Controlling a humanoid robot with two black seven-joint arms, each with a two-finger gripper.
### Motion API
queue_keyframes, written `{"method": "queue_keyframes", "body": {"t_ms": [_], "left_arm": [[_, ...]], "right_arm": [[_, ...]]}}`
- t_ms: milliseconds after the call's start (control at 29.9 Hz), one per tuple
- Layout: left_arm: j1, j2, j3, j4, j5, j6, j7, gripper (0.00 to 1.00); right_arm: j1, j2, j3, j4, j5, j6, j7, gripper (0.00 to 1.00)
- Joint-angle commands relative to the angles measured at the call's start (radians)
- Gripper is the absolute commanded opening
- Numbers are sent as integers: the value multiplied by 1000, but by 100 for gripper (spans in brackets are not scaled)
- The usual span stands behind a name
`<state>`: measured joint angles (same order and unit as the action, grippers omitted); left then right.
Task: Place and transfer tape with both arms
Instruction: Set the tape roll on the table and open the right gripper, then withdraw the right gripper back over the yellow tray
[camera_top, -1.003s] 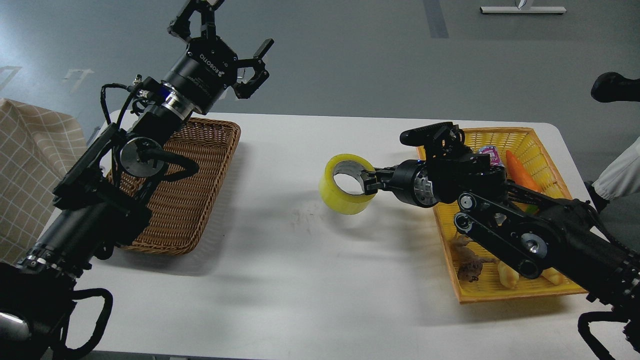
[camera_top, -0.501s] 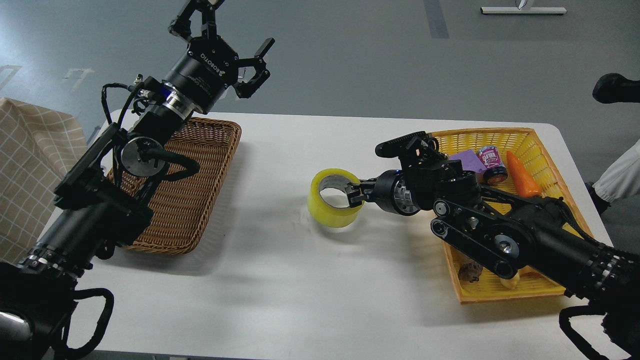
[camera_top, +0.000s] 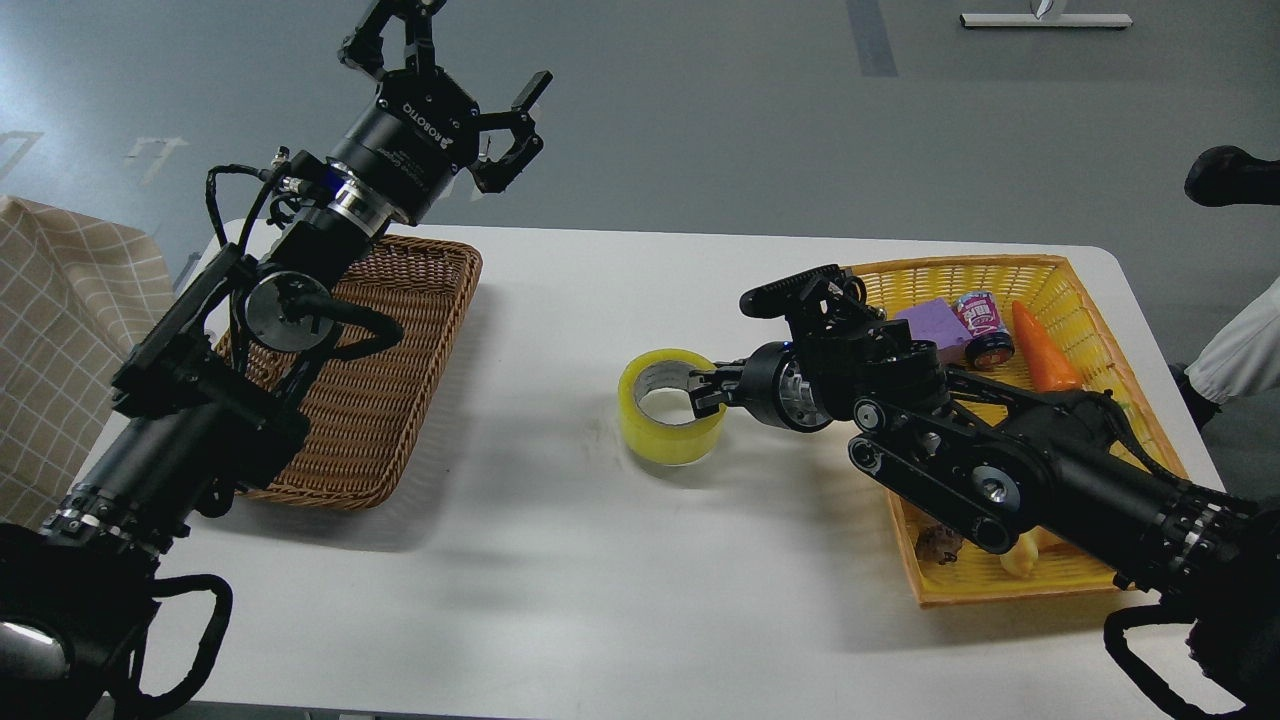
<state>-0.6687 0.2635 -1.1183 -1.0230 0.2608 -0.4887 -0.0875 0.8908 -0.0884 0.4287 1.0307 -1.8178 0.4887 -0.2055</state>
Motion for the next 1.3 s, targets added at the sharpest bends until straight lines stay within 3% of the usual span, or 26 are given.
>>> {"method": "queue_keyframes", "body": {"t_ms": [0,100,201,301,334,468,969,1070,1203,1270], "left_arm": [[0,2,0,0,0,0,0,98],[0,5,0,0,0,0,0,98],[0,6,-2,-2,0,0,0,98],[1,10,-2,-17,0,0,0,98],[1,11,-2,-19,0,0,0,98],[1,10,-2,-19,1,0,2,98],[6,16,2,-15,5,0,2,98],[6,17,3,-9,5,0,2,98],[8,17,5,-9,6,0,2,98],[8,19,3,-9,6,0,2,98]], "right_arm": [[0,9,-1,-1,0,0,0,32],[-1,10,-1,-1,2,0,0,33],[-1,10,-8,0,2,0,0,42],[0,12,-12,3,5,0,0,64],[2,12,-7,3,5,0,0,80],[10,10,16,6,14,0,-2,96],[-4,-30,488,37,60,0,11,100],[-6,-66,544,98,69,0,52,100],[-35,-109,658,137,155,0,193,100],[-46,-109,703,129,188,0,213,100]]}}
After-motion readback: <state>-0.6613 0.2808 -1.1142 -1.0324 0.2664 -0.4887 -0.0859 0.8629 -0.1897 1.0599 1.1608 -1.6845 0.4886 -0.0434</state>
